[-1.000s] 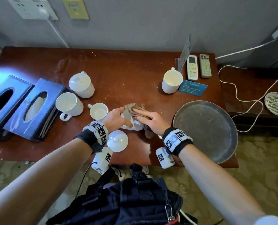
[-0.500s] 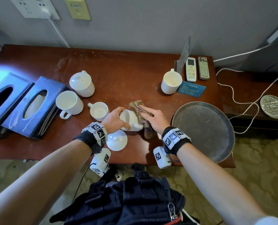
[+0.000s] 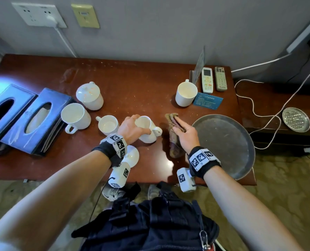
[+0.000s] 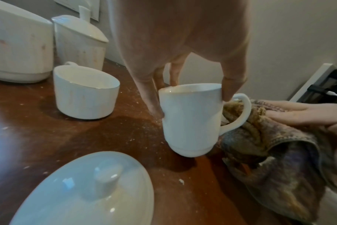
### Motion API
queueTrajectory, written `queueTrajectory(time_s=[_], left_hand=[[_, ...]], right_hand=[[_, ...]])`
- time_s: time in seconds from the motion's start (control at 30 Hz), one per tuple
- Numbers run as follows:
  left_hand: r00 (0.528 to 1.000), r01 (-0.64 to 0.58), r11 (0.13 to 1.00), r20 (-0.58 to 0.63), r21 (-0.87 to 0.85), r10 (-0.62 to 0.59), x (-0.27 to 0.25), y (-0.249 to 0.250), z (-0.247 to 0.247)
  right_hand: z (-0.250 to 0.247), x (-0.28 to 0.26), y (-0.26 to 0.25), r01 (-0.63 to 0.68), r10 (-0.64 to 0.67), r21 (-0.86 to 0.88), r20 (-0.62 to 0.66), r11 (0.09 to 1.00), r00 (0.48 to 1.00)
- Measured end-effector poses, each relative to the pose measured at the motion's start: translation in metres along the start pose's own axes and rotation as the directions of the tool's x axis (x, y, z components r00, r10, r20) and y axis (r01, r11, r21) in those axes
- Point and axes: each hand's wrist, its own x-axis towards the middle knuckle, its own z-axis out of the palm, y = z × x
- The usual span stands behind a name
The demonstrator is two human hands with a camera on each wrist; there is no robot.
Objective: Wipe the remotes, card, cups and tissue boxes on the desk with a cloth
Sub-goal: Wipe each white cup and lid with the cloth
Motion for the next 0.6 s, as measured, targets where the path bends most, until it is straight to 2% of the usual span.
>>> queueTrajectory(time_s=[0.23,0.43,0.6], left_hand=[[0.990,-0.117,0.944,-0.039,0.309,0.136,0.007,0.033,0.012],[0.977,-0.160,0.884,-0.060,0.440,0.206,0.019,0.047,0.023],[0.978,-0.133,0.862,-0.075,0.490,0.194,0.027,0.056,0.028]], right_hand=[[-0.026,0.000,-0.014,0.014,-0.016,-0.027,-0.087,1.000,0.996],[-0.038,-0.004,-0.019,0.012,-0.010,0.010,-0.163,1.000,0.987],[-0.039,-0.005,-0.017,0.002,0.000,0.009,-0.179,1.000,0.984]])
